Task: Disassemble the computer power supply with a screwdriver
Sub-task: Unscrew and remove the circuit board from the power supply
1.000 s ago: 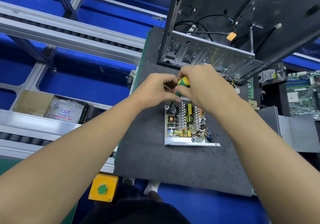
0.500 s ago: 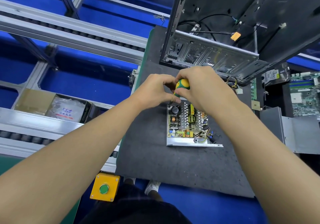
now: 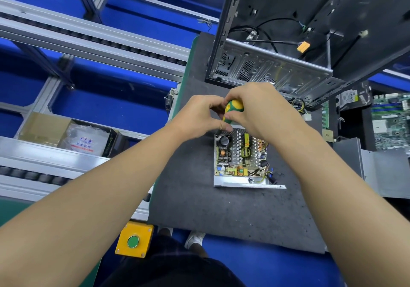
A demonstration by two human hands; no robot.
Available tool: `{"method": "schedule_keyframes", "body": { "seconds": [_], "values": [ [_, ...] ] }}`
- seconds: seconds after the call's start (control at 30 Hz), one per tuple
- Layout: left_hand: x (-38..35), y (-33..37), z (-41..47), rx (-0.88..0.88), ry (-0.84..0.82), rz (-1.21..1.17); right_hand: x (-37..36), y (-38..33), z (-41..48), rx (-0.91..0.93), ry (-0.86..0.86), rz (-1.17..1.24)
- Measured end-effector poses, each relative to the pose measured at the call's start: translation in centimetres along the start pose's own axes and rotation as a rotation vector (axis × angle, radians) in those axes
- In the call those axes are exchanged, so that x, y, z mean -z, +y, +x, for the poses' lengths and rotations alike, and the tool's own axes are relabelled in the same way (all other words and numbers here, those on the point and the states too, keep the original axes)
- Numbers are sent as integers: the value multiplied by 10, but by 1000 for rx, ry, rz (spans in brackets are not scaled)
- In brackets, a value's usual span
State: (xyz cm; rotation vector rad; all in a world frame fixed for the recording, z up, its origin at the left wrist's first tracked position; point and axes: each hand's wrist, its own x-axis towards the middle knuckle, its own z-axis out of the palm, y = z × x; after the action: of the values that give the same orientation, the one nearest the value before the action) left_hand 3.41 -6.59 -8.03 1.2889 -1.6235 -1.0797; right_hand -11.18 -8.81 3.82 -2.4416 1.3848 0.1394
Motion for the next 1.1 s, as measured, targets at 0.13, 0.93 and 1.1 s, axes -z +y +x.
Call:
{"method": "schedule_keyframes", "body": {
  "seconds": [0.13,0.93,1.1],
  "values": [
    [1,0,0,9,-8,9,0,2,0,-13,-2,12],
    [4,1,-4,32,-114,140,1,-15,-3,-91,-76,-58],
    [0,-1,-7,166,-146,31,10,-14,-8,-23,-131,-77]
  ]
}}
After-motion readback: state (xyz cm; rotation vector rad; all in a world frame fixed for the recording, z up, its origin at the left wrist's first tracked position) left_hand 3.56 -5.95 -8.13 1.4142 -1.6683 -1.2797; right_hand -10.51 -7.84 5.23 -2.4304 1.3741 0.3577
